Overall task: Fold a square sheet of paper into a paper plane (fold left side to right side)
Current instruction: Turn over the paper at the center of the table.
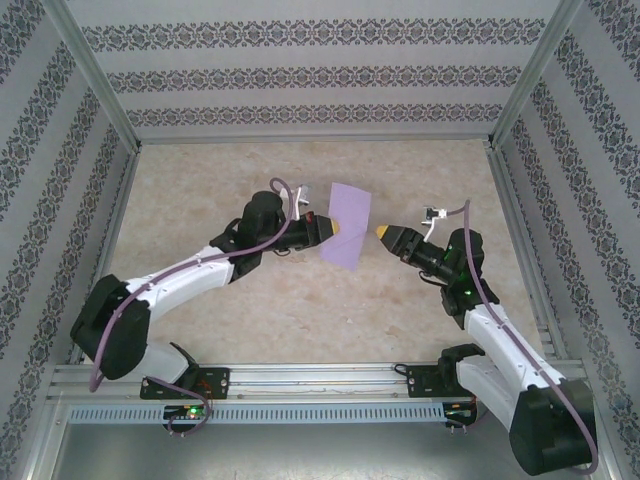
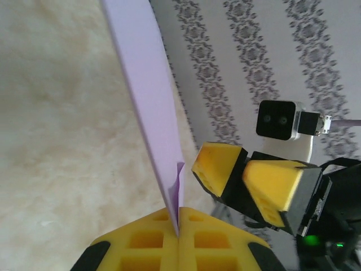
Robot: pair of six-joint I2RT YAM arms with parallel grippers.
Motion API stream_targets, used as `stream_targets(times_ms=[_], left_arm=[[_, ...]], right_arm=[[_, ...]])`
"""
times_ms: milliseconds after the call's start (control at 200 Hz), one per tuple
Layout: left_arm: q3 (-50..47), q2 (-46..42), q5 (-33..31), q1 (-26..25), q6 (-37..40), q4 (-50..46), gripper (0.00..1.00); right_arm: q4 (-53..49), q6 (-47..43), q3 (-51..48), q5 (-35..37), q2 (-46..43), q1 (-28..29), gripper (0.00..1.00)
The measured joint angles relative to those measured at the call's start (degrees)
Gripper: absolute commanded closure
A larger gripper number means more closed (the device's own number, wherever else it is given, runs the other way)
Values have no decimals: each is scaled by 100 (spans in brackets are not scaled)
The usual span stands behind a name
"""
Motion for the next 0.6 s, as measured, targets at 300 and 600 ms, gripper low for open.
stream_targets(times_ms=[300, 600], left_arm=[[1965, -22, -2212, -433, 1816, -4087, 100], [3539, 1075, -4951, -1366, 2168, -6983, 100]], right_arm=[[-2992, -1563, 575, 1222, 17, -214, 11], [-4054, -2168, 732, 2264, 323, -339, 2]])
